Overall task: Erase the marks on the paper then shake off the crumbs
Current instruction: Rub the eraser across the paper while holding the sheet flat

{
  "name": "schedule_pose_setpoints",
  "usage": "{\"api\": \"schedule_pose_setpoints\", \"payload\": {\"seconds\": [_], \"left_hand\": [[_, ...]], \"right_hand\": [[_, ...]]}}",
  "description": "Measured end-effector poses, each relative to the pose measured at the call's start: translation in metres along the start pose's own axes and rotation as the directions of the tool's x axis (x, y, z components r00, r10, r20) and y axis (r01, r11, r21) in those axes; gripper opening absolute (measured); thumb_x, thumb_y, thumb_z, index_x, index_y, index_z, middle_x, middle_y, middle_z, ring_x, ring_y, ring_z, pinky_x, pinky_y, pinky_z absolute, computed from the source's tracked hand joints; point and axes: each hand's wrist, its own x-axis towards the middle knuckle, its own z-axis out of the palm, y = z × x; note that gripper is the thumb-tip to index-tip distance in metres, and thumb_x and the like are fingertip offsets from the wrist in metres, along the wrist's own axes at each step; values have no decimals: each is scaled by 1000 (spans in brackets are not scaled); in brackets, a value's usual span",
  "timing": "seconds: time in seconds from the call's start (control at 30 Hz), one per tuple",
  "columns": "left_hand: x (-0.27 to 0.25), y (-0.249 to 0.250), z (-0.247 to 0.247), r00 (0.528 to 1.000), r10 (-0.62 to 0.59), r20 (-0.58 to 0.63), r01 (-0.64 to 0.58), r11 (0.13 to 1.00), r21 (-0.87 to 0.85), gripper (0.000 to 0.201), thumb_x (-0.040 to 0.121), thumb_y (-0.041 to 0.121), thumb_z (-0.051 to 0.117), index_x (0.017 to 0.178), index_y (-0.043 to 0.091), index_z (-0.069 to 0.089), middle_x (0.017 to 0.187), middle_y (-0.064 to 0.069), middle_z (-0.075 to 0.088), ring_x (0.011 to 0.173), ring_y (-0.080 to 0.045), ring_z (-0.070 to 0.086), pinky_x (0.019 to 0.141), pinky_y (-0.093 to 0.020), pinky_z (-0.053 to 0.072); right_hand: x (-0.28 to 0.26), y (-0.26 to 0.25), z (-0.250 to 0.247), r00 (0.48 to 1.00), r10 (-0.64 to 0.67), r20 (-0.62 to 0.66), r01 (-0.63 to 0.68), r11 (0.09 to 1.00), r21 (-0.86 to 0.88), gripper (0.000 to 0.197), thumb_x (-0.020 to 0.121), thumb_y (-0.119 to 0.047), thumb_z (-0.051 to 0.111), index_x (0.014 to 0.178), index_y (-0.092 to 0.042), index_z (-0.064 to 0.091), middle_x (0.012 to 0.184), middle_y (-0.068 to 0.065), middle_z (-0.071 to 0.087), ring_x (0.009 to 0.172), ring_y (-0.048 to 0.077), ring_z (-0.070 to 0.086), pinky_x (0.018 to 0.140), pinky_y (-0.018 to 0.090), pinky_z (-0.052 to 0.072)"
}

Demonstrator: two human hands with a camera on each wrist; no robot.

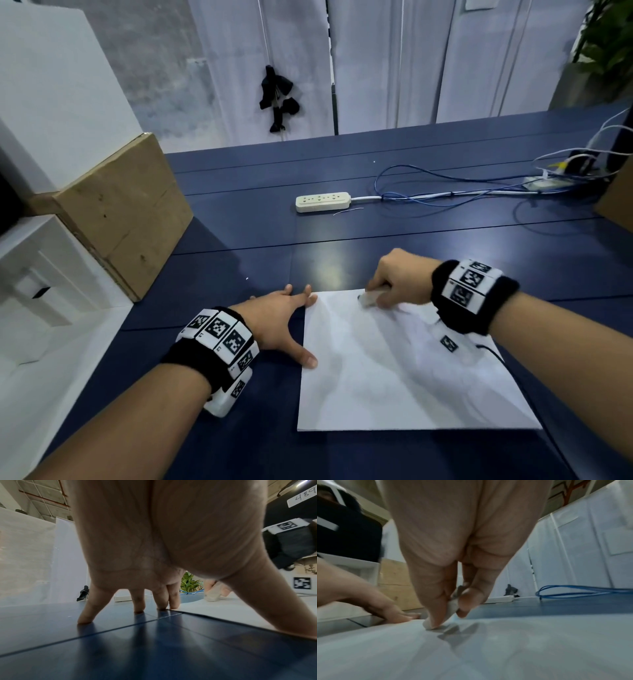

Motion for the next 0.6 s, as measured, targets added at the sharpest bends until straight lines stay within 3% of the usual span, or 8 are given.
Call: {"api": "schedule_pose_setpoints", "payload": {"seconds": [0.07,0.13,0.27,0.37,0.47,0.53,0.6], "left_hand": [[-1,1,0,1000,8,1,-8,1000,-4,142,42,85,72,157,36,4,164,18,3,151,-7,-9,120,-57,14],[-1,1,0,1000,12,-1,-12,1000,-4,142,43,85,72,157,35,4,164,18,3,151,-7,-9,120,-57,14],[0,0,-1,1000,7,4,-7,1000,-5,143,41,86,71,157,36,4,164,18,3,151,-7,-9,120,-57,14],[0,0,0,1000,10,6,-10,1000,-2,144,39,87,70,157,37,4,164,19,2,150,-7,-9,120,-57,14],[-1,0,-1,1000,8,8,-8,1000,-5,145,39,88,69,157,37,3,164,18,1,151,-7,-9,120,-57,13],[0,0,0,1000,10,9,-10,1000,-6,145,38,88,69,157,37,3,165,17,1,151,-7,-10,120,-57,13],[0,0,0,1000,9,11,-9,1000,-7,144,39,87,70,157,37,3,164,18,1,150,-7,-10,120,-58,13]], "right_hand": [[6,8,0,998,32,-52,-34,999,-24,21,79,-26,71,99,-22,76,59,-10,54,66,16,50,60,19,38],[-3,7,3,1000,5,-27,-5,1000,-11,19,80,-31,70,96,-24,76,62,-5,58,64,17,51,61,22,40],[-27,-6,7,972,-47,230,33,998,62,26,74,-34,71,100,-37,74,72,-3,70,68,14,62,64,24,51],[-12,-2,3,993,2,115,-7,999,42,27,75,-32,73,102,-33,76,71,-3,70,66,13,59,65,24,50],[3,5,-3,997,75,-36,-76,997,-13,28,79,-26,71,107,-26,75,82,-2,71,75,15,57,65,21,41],[1,6,-1,998,56,-27,-56,998,-15,26,80,-29,70,105,-24,75,79,1,70,75,19,58,63,21,39],[-13,-1,4,998,-3,70,2,1000,17,25,79,-38,71,102,-29,75,73,-6,67,71,16,59,61,20,44]]}}
